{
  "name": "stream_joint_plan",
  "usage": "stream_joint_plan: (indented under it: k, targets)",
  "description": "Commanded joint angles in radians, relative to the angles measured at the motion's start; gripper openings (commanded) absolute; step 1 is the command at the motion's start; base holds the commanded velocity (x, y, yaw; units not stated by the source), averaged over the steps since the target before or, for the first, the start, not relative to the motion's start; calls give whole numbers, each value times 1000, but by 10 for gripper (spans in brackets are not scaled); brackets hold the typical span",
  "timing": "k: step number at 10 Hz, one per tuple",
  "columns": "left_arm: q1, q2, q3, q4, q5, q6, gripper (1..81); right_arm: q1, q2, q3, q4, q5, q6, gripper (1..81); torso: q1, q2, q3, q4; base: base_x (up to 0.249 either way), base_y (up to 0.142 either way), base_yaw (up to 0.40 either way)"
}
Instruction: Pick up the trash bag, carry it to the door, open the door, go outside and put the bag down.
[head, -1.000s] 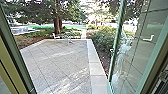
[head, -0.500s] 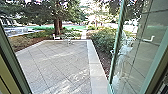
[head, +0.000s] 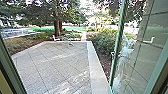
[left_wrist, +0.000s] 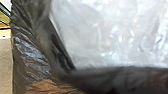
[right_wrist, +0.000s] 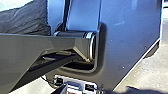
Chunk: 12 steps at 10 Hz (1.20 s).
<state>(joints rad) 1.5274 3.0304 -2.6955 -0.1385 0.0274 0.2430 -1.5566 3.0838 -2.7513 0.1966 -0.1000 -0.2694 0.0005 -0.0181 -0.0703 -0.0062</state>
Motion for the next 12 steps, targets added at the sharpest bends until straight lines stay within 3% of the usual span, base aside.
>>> stream_joint_plan:
  k: [1,12]
  targets:
    - [-43,-1,3,0,63,10,10,43,14,7,-2,-69,-4,811,0,0,0,0,91,0,0]
    - [-42,1,3,2,63,10,10,42,15,7,-5,-63,-4,811,0,-2,0,0,91,0,0]
